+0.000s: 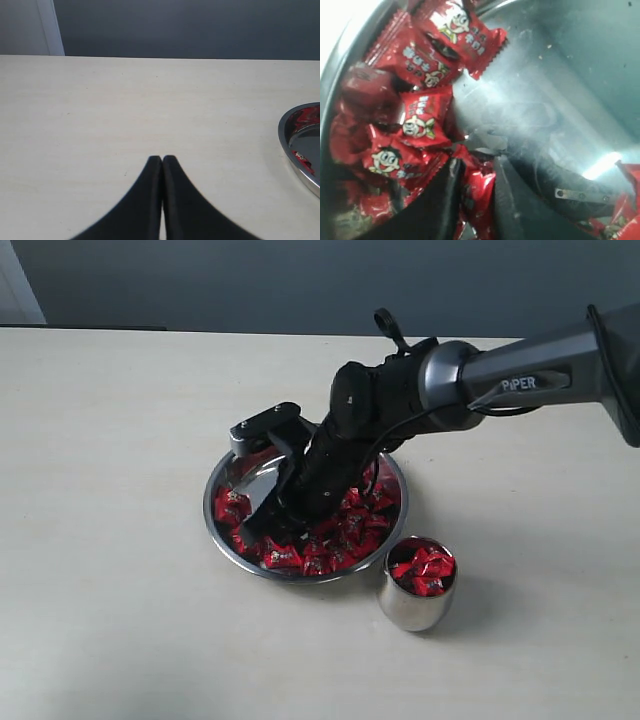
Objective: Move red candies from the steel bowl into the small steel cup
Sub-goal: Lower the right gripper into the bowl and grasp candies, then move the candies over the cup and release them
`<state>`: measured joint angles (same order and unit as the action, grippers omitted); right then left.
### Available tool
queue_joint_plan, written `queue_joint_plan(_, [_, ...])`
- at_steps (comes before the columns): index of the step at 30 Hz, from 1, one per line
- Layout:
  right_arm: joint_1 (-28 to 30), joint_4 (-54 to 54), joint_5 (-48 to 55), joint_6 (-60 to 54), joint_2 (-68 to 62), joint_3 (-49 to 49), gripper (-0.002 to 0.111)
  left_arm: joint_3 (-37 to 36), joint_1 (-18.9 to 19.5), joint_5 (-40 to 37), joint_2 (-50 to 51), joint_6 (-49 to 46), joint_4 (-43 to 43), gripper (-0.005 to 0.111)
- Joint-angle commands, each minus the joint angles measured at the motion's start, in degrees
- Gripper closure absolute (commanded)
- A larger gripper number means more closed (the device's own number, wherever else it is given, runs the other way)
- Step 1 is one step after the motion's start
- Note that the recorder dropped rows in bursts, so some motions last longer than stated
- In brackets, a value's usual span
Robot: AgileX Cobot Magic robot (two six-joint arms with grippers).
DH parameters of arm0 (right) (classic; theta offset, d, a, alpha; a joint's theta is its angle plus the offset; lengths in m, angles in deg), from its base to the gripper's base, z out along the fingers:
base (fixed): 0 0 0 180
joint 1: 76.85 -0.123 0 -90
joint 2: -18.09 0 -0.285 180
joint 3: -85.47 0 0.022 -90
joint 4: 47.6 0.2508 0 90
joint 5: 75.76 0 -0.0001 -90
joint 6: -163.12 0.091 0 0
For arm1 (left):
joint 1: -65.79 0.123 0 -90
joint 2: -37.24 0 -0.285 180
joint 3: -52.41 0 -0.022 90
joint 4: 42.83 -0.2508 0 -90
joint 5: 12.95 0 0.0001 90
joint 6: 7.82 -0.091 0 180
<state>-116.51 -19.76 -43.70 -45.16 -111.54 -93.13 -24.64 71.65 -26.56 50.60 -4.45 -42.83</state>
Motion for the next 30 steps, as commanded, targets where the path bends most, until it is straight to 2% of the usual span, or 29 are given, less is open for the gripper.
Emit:
queue_joint_plan(1, [0.23, -0.39, -1.04, -0.15, 1.36, 0.11, 0.109, -0.17, -0.29, 0.23, -0.30, 0.13, 0.00, 0.106])
queue_joint_plan(11, [0.23, -3.74, 4.45, -0.03, 11.90, 0.22, 0.109, -0.17, -0.29, 0.23, -0.30, 0.13, 0.00, 0.106])
queue_joint_plan(16, [0.23, -9.72, 10.98, 6.24, 17.30, 1.62, 0.109, -0.17, -0.29, 0.23, -0.30, 0.13, 0.00, 0.106])
queue_joint_plan(21, [0.23, -17.39, 9.87, 13.87, 24.56, 9.10, 0.109, -0.17, -0.29, 0.23, -0.30, 0.13, 0.00, 0.106])
queue_joint_plan(30, [0.35, -17.46, 5.80, 16.48, 32.50, 24.95, 0.109, -0.17, -0.29, 0.23, -0.30, 0.13, 0.00, 0.106])
